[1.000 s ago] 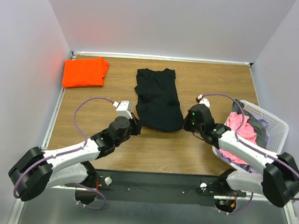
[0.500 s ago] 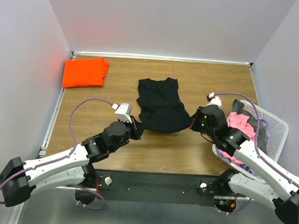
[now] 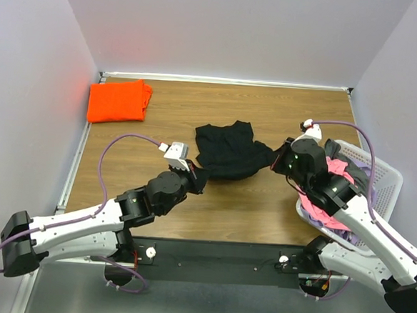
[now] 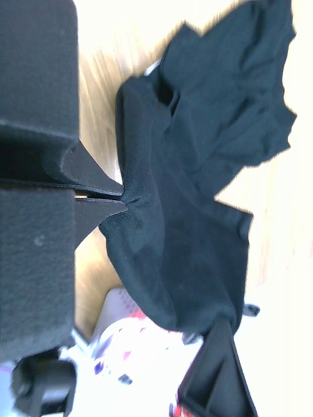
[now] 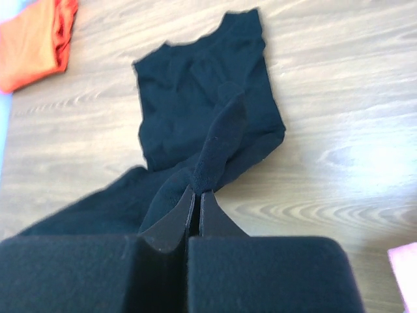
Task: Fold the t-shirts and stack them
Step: Fold the tshirt
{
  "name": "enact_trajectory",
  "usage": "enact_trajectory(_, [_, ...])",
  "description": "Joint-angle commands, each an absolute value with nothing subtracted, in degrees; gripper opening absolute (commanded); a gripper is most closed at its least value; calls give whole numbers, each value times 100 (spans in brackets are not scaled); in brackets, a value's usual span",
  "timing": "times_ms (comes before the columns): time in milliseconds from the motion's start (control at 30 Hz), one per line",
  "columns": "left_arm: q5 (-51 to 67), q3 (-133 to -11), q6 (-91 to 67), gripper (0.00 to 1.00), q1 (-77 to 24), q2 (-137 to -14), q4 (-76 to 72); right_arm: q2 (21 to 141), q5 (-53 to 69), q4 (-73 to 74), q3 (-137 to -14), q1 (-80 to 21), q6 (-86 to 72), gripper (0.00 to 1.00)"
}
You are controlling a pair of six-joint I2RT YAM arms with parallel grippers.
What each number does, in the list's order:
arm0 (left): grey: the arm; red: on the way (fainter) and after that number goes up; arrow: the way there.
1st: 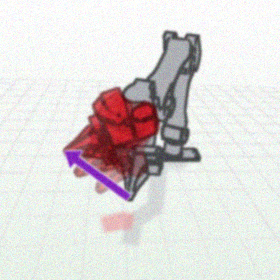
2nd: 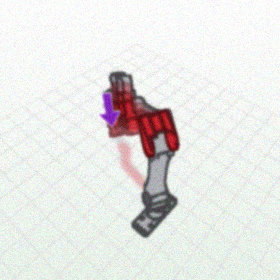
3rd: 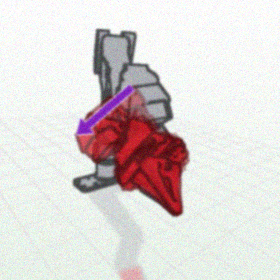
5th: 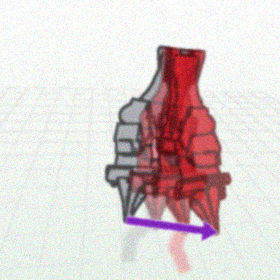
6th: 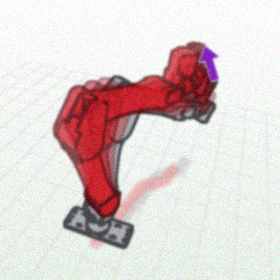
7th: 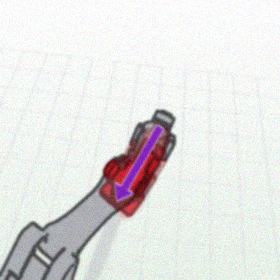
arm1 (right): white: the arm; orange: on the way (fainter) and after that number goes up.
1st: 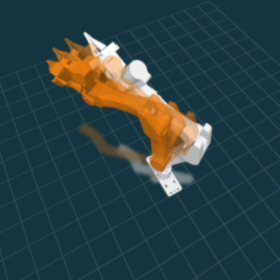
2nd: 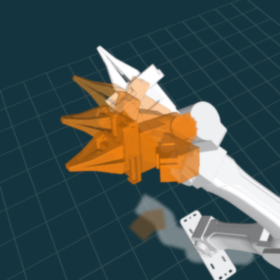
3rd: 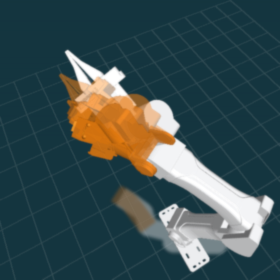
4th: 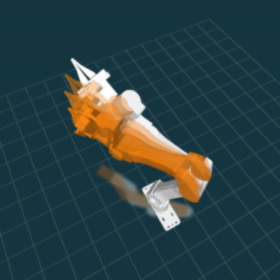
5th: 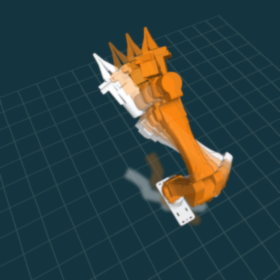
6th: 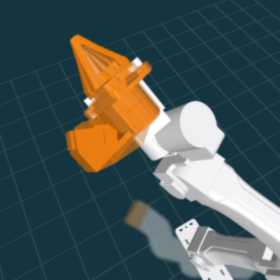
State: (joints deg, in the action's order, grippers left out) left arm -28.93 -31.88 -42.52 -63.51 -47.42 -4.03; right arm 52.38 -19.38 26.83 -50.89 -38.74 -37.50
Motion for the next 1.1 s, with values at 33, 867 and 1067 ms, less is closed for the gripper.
enact_trajectory(33, [-3560,-3322,-3929,0,-6302,-5001,-939,5571,-2786,2558,-5502,-3920,-3674,1])
enact_trajectory(867, [-959,-3190,-3278,0,-4123,-6679,-2926,8375,-3797,1872,-7092,-3542,-3032,1])
enact_trajectory(1067, [-301,-3331,-3234,0,-3367,-7206,-3357,9296,-3595,1670,-7662,-3217,-2865,1])
